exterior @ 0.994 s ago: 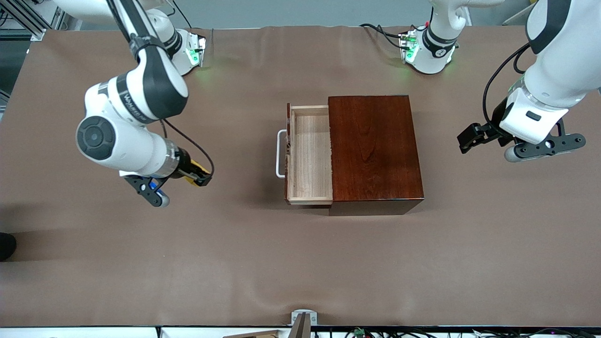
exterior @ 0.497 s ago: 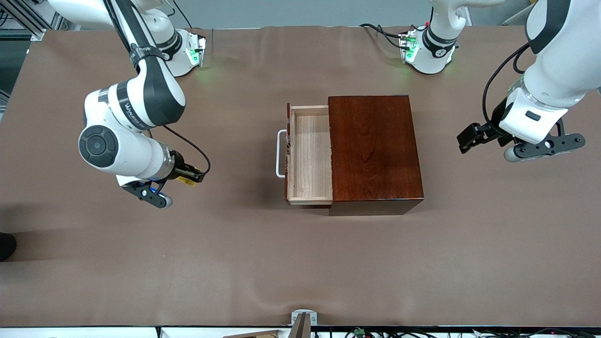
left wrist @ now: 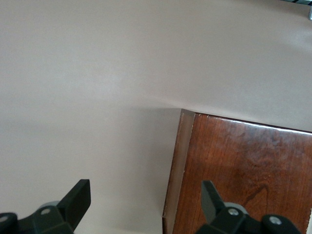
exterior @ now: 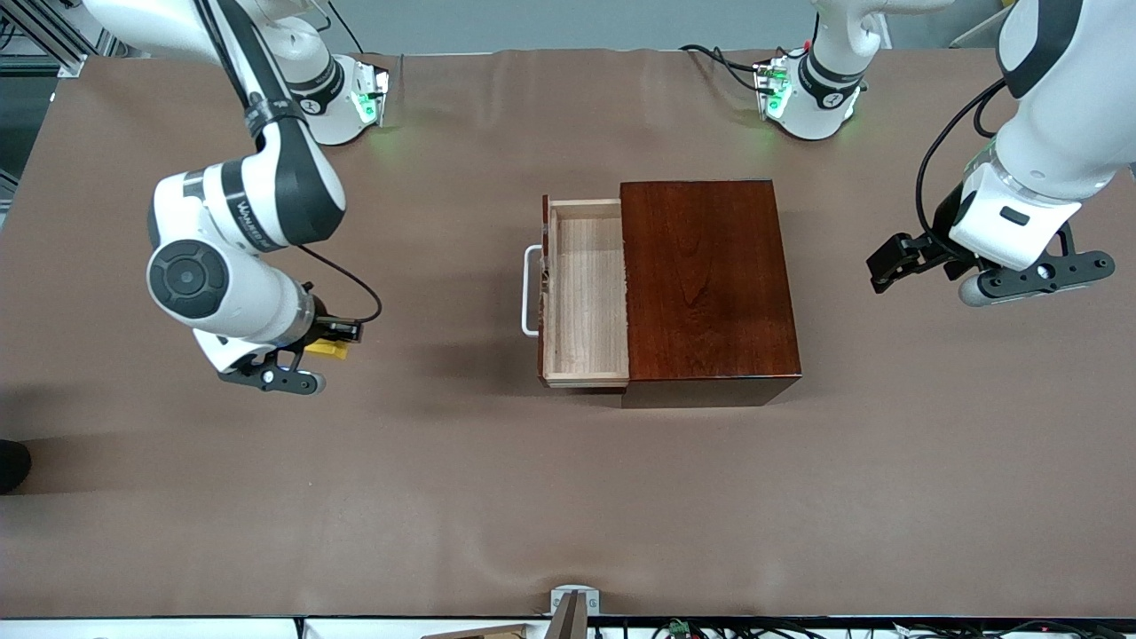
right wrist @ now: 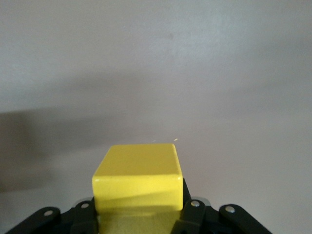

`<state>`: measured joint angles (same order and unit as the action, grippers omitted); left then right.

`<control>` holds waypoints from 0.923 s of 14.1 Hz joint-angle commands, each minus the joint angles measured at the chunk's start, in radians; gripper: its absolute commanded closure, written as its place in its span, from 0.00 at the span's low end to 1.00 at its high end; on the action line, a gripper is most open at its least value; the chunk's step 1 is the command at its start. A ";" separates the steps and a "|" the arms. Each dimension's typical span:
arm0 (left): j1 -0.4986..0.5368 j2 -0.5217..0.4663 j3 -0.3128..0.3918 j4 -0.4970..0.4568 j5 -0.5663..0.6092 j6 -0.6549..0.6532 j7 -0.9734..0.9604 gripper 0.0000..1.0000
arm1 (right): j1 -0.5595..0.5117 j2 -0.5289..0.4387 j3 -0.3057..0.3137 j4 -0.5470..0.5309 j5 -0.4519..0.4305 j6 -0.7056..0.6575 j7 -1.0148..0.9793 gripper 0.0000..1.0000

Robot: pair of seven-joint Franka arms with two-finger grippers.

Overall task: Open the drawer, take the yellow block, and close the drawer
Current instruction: 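Carry the yellow cube away from the cabinet with the right gripper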

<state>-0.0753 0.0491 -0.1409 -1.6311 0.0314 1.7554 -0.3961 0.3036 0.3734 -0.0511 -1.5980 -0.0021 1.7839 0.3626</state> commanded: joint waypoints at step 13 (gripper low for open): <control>-0.105 0.034 -0.126 0.094 -0.136 0.072 -0.108 0.00 | -0.290 0.220 0.019 -0.019 -0.012 0.256 -0.295 1.00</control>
<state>-0.1402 0.0791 -0.2620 -1.5580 -0.0910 1.8260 -0.4695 0.0468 0.5664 -0.0520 -1.6207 -0.0065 2.0108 0.0827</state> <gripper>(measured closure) 0.000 0.441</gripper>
